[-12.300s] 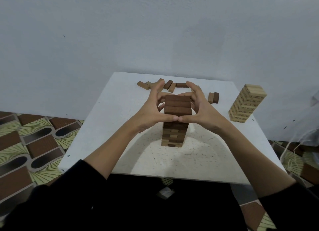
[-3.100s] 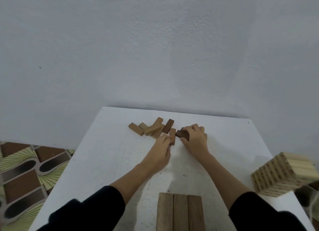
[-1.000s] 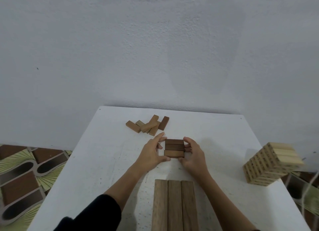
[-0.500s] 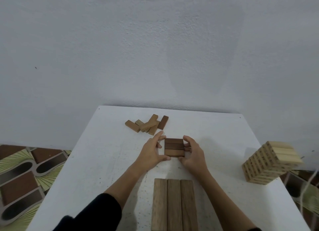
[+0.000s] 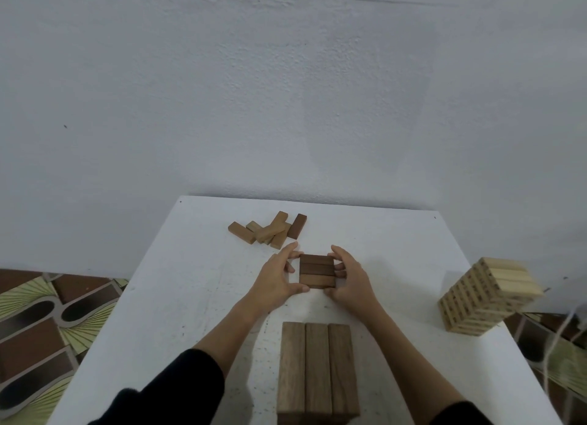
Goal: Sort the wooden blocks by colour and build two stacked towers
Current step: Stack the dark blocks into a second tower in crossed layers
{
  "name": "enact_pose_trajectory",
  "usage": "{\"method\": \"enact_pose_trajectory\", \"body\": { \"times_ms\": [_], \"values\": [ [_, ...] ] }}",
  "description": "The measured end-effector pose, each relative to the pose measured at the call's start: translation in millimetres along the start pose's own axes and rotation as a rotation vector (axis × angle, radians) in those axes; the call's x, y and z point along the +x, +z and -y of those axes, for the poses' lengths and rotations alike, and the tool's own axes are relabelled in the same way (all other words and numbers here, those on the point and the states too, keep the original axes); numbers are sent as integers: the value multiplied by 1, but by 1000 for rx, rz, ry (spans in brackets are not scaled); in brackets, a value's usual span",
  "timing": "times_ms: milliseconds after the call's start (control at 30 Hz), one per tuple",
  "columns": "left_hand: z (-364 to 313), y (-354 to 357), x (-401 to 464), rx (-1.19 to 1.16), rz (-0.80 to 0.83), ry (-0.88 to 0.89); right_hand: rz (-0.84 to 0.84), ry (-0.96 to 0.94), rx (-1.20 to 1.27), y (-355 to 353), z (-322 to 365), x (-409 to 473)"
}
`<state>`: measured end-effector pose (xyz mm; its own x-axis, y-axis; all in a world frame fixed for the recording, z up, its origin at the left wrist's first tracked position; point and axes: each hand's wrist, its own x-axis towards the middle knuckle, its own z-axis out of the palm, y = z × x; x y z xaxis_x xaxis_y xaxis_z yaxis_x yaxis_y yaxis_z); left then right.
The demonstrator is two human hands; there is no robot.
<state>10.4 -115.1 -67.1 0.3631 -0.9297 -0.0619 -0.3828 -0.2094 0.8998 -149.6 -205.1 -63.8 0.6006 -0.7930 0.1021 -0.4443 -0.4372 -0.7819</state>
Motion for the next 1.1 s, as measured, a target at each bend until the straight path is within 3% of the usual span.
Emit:
{"method": "enact_pose_trajectory", "body": {
  "times_ms": [200,667,1100],
  "values": [
    [-21,-12,-3,32,20,37,133,41,35,-17,16,1],
    [-135,-86,-96,-211,-19,276,79,-162,532,-98,147,-72],
    [-116,-69,-175,-229,75,242,151,-157,581,-78,135,-151]
  ]
}}
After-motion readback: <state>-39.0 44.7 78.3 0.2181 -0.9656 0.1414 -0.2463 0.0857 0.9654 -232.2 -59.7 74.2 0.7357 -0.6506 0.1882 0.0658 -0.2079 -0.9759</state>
